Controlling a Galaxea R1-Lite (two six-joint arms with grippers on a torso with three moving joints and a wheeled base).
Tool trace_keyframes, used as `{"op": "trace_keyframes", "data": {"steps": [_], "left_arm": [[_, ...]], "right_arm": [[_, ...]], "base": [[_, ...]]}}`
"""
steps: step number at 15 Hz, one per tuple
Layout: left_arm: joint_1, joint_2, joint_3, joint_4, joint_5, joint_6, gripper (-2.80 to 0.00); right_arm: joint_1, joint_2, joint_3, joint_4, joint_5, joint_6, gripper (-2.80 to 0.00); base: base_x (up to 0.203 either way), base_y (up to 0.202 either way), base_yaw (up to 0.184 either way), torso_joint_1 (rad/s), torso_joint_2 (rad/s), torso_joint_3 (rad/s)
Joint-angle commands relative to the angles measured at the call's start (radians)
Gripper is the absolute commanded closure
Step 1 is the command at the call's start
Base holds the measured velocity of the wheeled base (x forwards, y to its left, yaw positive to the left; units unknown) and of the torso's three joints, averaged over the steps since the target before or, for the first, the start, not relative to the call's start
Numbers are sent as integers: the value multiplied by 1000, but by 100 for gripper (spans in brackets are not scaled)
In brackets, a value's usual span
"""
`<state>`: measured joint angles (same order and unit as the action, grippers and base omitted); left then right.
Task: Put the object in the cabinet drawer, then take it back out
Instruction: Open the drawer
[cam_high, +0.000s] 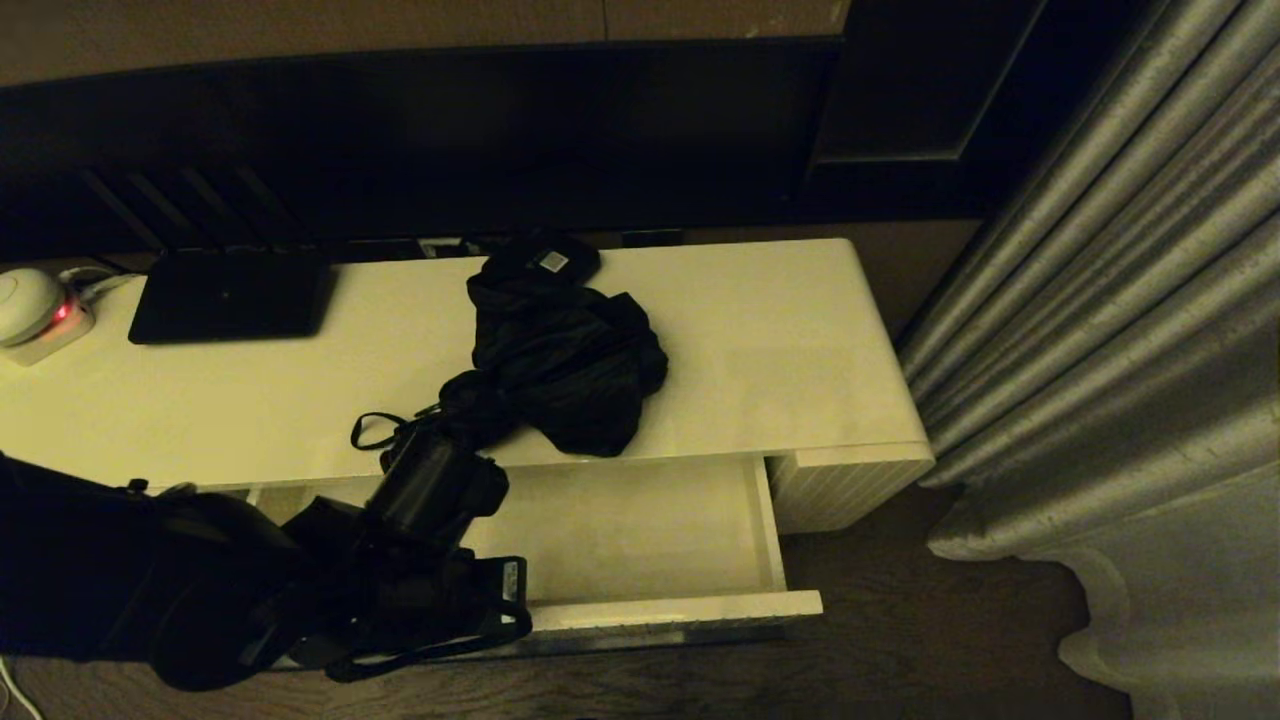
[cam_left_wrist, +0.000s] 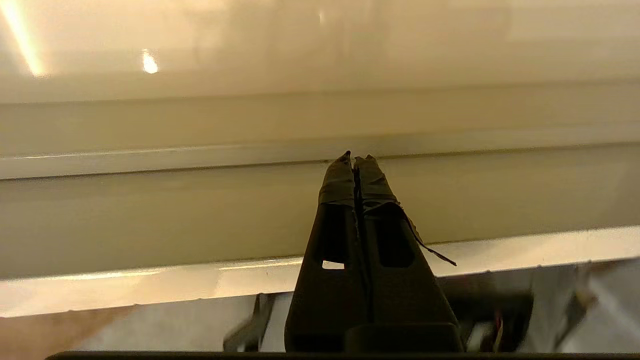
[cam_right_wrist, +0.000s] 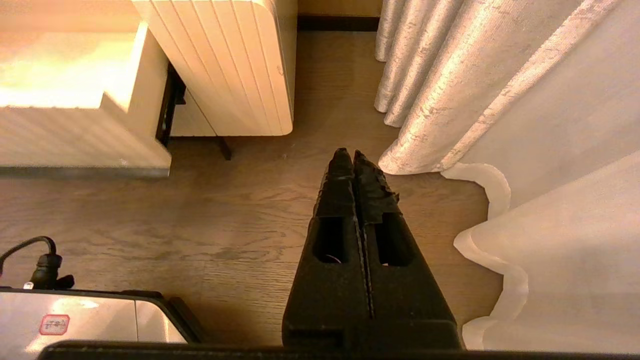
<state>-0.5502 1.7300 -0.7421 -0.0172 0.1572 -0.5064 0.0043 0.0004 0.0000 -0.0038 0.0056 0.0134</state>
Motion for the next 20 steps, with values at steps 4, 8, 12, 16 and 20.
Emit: {"op": "trace_keyframes", "data": {"steps": [4,8,12,16,20], "left_arm": [[0,2,58,22,-40,26,0],[-8,5,100,20,-94,43,0],[-26,2,128,20,-94,43,0],[-30,-1,121,7,-90,36,0],[-27,-34,46,-33,-36,-45,0]], "right_arm": [[0,1,1,0,1,0,0],[0,1,2,1,1,0,0],[0,1,0,-1,1,0,0],[0,1,0,0,1,0,0],[0,1,1,-1,1,0,0]], "base": [[0,0,0,0,0,0],[0,0,0,0,0,0],[0,0,0,0,0,0],[0,0,0,0,0,0],[0,0,0,0,0,0]]}}
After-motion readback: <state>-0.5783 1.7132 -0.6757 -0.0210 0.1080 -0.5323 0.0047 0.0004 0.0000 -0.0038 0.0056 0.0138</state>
